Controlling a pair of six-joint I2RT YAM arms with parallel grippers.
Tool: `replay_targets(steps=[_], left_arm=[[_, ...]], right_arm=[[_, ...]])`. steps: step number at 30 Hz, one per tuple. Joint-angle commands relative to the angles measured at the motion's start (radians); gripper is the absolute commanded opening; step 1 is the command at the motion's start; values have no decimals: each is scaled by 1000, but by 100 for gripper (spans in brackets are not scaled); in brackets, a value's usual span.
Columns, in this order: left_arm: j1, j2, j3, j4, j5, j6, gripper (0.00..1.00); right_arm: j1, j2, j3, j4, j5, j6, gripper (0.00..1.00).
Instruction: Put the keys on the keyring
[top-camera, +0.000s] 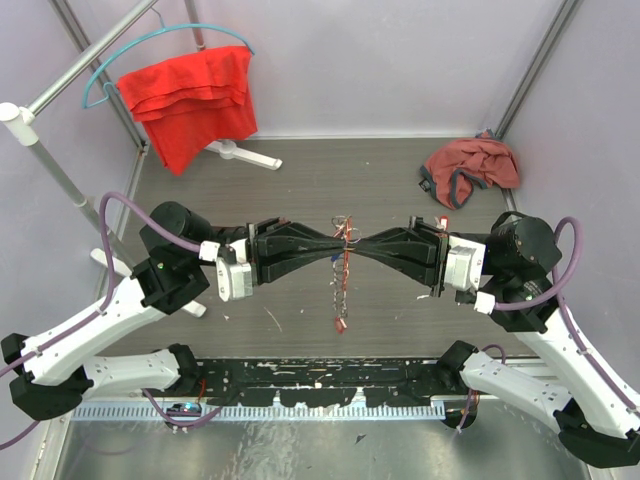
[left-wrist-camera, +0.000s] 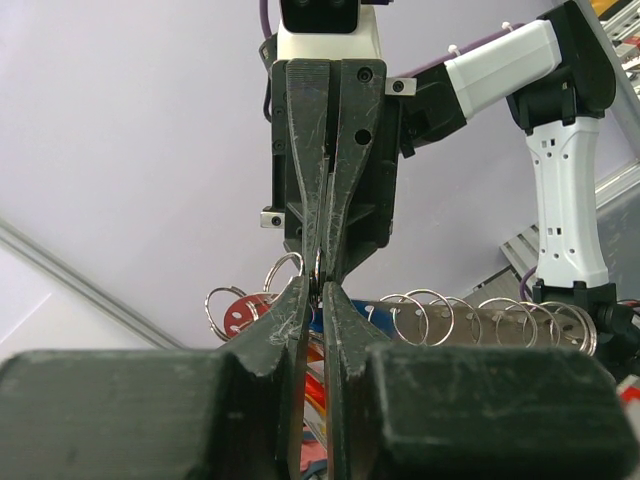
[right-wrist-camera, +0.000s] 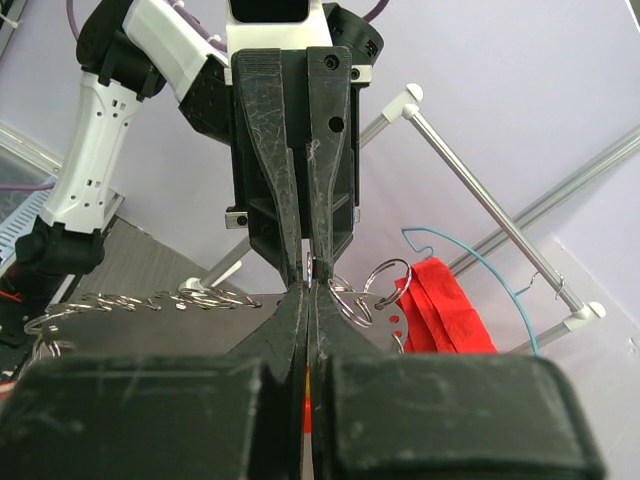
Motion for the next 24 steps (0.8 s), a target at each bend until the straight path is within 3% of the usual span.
replay_targets(steps=[1,9,12,18,24], left_arm=[[-3,5,1,32,13,-14,17],[-3,9,2,26,-12,-9,0],[-3,8,-1,20,-18,4,0],[-3,0,-13,-9,-39,53,0],[-4,-24,-46,-11,-45,136,0]], right_arm=[[3,14,32,35,17,-20,1],[3,12,34,34,11,-18,2],[3,12,39,26,9,-18,5],[4,3,85,-95,26,-75,22],[4,-24,125,-250,63,-131,26]])
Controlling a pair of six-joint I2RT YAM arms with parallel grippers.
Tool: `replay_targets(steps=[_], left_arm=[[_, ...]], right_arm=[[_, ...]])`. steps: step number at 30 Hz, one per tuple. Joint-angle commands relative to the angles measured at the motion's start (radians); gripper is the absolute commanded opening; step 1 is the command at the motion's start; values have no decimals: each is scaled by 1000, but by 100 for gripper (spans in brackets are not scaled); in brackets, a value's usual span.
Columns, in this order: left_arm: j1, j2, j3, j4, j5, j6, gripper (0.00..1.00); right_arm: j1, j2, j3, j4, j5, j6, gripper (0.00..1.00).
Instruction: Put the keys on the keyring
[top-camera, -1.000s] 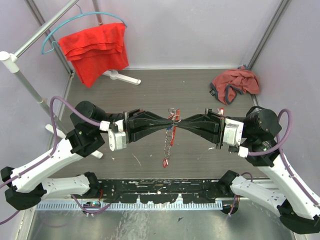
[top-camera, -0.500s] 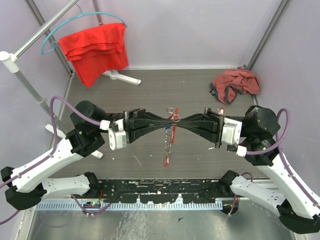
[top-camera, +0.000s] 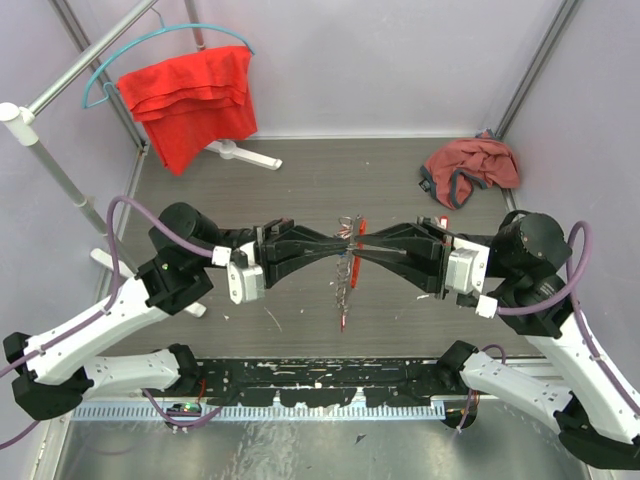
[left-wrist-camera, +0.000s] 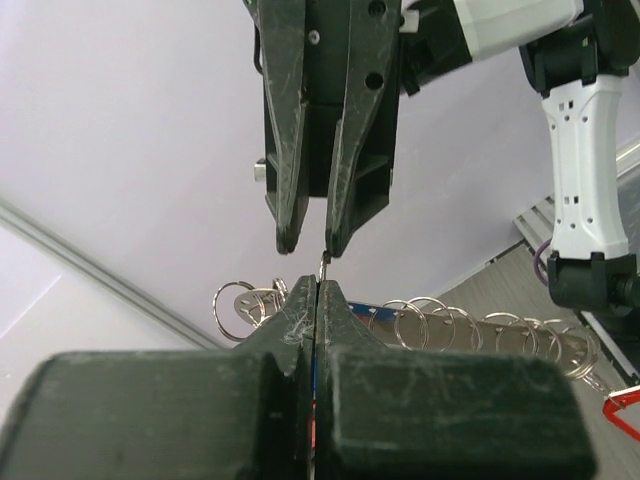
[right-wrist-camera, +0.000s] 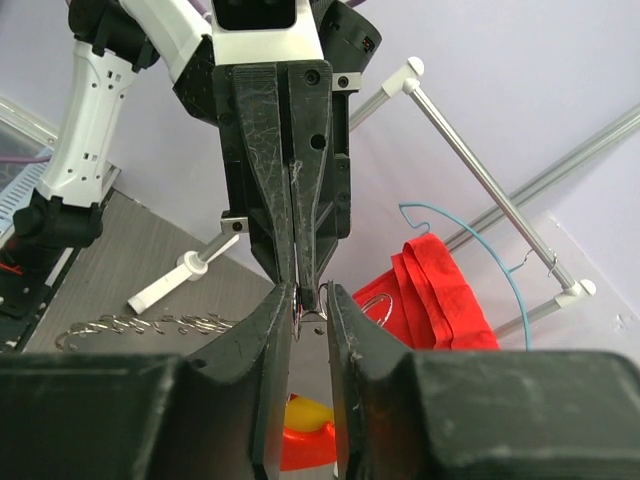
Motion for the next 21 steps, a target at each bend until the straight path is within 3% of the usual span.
replay_targets(steps=[1,10,21], left_arm=[[-4,-31,-34,13,-14,101,0],[-4,-67,-104,26,17,329,0],[-4,-90,-136,-15,21,517,0]], right_arm=[[4,-29,59,-112,41,-54,27],[4,-61,107,-265,115,-75,30],[4,-96,54,-258,264,-63,31]])
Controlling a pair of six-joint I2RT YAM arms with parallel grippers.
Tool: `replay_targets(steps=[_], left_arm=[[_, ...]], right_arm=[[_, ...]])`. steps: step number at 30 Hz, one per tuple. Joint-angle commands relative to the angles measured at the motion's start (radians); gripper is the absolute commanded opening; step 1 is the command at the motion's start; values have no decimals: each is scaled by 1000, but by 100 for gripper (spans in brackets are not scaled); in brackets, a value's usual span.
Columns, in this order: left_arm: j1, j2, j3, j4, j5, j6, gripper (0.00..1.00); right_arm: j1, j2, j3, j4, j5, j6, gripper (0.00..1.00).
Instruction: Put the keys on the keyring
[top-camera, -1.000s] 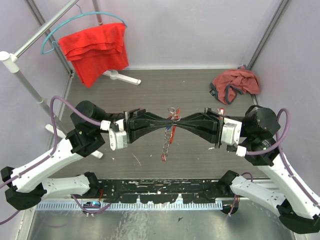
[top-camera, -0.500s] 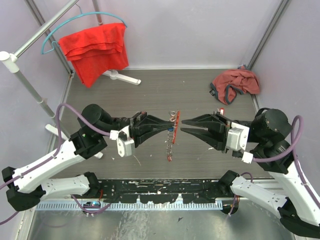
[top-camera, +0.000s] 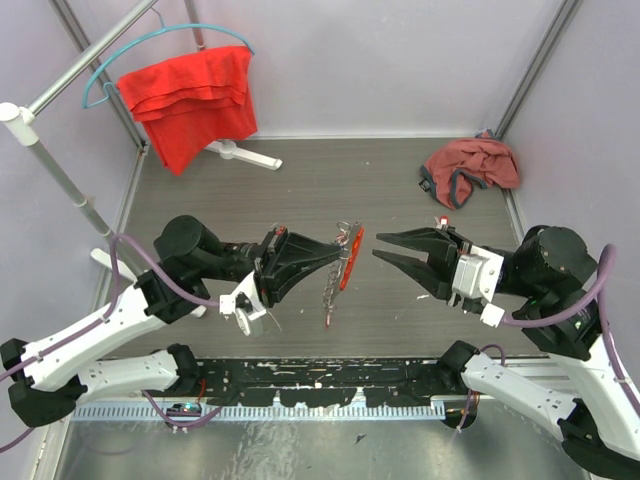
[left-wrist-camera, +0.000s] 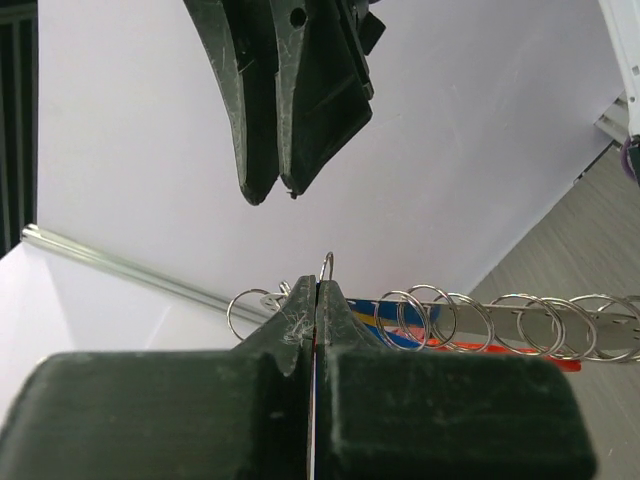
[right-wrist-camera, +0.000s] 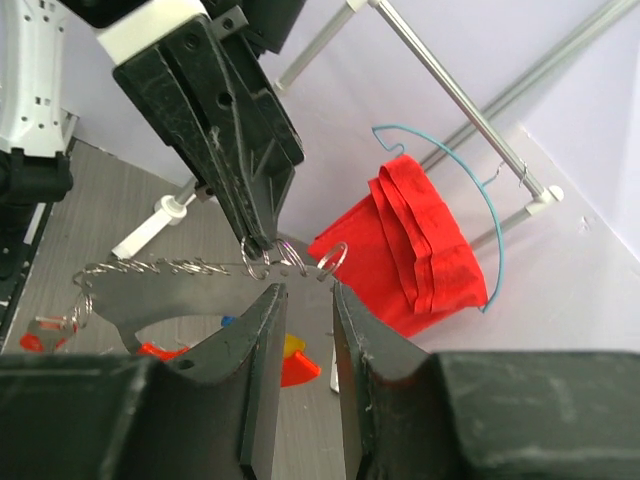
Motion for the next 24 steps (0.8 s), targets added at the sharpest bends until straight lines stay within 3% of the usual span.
replay_targets(steps=[1,14,19,24], left_arm=[[-4,-26,-17,5,6,115,0],[-4,-18,21,-178,-15,360,0],[-3,-9,30,-181,-22,350,0],[-3,4,31,-103,-65,245,0]], right_arm=[[3,-19,-14,16,97,5,31],[3,-29,-60,23,142,16,31],[4,-25,-48,-3,100,21,27],[4,5,-17,-68,20,11,27]])
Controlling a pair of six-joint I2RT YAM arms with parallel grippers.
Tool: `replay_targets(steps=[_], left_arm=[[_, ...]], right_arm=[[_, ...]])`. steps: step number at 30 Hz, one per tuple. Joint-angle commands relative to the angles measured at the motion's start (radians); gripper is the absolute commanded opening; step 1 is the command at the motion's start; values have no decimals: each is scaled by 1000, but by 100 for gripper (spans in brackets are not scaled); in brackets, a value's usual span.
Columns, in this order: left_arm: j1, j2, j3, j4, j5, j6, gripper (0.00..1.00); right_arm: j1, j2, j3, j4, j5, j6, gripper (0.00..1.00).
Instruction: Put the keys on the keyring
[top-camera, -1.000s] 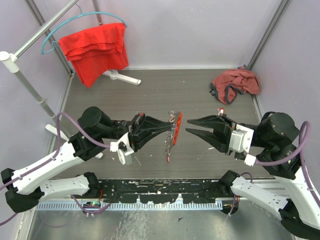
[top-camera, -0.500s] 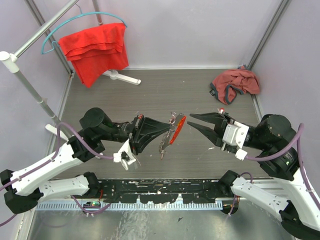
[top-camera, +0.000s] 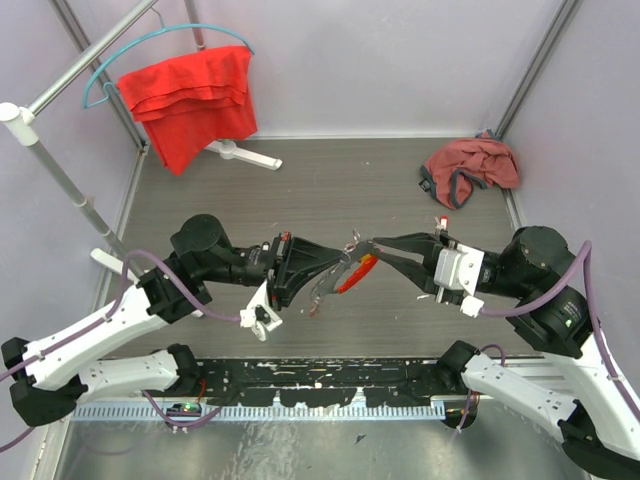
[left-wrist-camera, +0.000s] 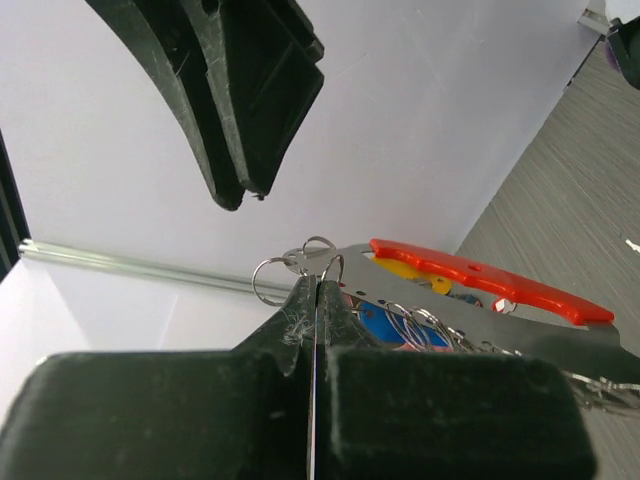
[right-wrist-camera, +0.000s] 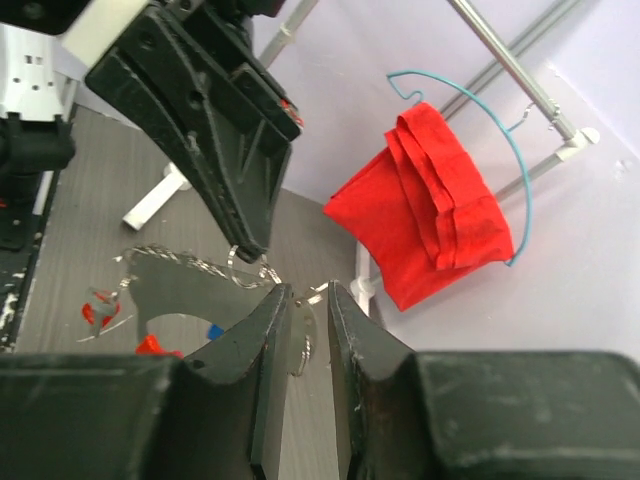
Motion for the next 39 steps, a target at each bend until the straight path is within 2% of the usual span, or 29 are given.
replay_targets(steps=[1,15,39], left_arm=[[-4,9,41,105,-43,-81,0],[-5,46,55,195,-100,-201,0],[-4,51,62,217,-93,-245,0]], right_arm=[[4,30,48,-39,-78,0,27],[4,65,-7,6,-75,-144,32],[4,102,-31,94,-66,-128,27]])
